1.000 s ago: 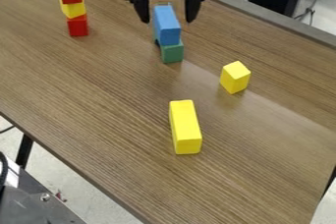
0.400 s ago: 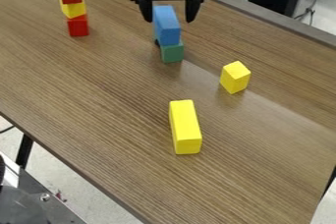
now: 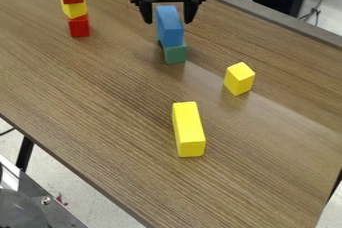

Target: Put the blue rectangular block on top of the yellow rectangular block

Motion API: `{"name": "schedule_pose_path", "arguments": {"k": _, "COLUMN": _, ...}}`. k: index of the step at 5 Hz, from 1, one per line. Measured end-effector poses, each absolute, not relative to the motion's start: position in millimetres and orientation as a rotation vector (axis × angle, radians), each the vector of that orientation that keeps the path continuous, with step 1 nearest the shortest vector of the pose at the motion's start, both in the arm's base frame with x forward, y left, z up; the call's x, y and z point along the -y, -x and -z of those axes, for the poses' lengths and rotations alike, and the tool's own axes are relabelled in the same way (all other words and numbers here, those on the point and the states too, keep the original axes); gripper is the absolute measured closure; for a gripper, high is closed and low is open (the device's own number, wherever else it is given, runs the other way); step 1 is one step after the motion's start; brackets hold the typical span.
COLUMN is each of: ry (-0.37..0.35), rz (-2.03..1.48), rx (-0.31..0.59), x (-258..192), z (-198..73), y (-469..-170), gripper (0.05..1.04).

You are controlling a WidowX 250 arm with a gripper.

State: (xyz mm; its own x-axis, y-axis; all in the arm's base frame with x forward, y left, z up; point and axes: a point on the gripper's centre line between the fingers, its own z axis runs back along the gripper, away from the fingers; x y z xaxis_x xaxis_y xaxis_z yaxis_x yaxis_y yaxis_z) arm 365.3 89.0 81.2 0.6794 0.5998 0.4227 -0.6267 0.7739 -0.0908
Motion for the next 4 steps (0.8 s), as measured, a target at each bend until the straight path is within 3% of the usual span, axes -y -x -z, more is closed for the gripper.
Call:
{"name": "schedule_pose_path", "arguments": {"k": 1, "ry": -0.072, "rz": -0.735, "rx": 0.453, "x": -90, "z": -70, "y": -358, "gripper": 0.39}}
{"name": "schedule_pose_path", "arguments": {"k": 2, "ry": -0.082, "rz": -0.763, "rx": 0.46, "x": -92, "z": -66, "y": -353, "gripper": 0.514}}
{"name": "schedule_pose_path", "arguments": {"k": 3, "ry": -0.092, "rz": -0.786, "rx": 0.464, "x": -87, "z": -71, "y": -340, "gripper": 0.514}}
{"name": "schedule_pose_path", "arguments": {"k": 4, "ry": -0.096, "rz": -0.805, "rx": 0.549, "x": -75, "z": -103, "y": -329, "gripper": 0.514}}
